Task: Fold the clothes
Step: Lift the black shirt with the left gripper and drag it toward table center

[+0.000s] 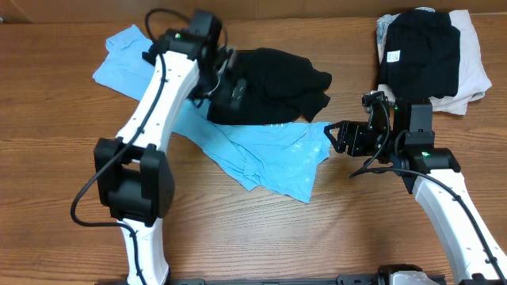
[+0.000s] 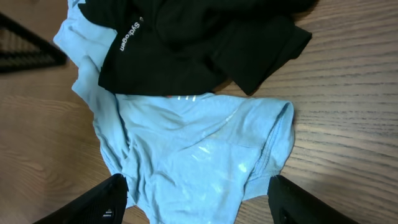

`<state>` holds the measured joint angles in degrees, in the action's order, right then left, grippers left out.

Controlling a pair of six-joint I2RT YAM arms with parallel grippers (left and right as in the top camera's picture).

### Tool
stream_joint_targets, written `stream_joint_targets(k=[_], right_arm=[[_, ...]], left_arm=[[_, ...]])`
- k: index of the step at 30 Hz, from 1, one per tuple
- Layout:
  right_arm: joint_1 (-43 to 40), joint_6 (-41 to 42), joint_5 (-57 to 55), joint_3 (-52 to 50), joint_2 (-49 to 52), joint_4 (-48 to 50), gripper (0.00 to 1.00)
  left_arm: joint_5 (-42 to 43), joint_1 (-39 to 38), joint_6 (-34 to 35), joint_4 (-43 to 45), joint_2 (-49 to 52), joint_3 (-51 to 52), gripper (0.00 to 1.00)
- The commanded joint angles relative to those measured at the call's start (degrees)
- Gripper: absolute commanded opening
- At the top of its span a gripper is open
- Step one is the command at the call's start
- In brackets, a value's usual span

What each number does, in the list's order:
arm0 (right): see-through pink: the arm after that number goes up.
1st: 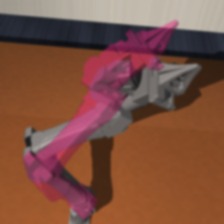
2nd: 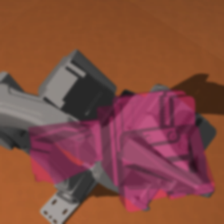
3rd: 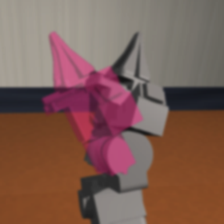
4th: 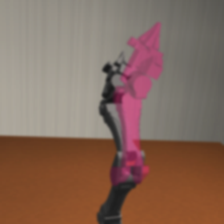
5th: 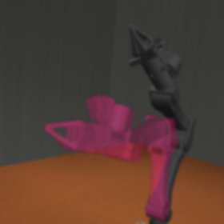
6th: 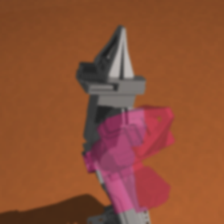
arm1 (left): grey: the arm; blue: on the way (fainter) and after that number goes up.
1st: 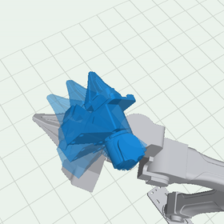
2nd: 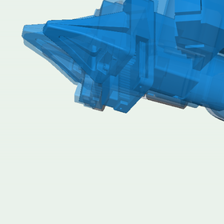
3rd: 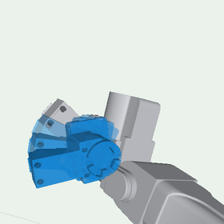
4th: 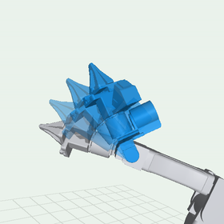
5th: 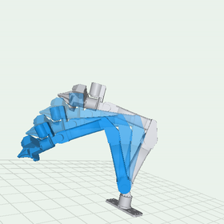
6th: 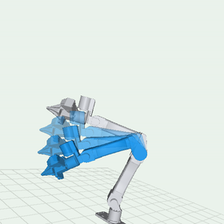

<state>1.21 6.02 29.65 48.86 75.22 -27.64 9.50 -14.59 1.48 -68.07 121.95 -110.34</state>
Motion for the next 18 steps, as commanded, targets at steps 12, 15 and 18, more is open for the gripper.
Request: stream_joint_targets(k=[12,15,18], right_arm=[[-0.22,0.2,-0.28,1.46,-0.28,0.11,0.76],[-0.22,0.2,-0.28,1.46,-0.28,0.09,0.76],[-0.22,0.2,-0.28,1.46,-0.28,0.09,0.76]], left_arm=[[-2.71,3.91,-3.23,19.19,-0.15,24.11,0.97],[-4.52,4.11,-3.21,23.45,-0.15,27.06,0.98],[-7.56,4.7,-3.13,26.56,-0.13,29.9,1.0]])
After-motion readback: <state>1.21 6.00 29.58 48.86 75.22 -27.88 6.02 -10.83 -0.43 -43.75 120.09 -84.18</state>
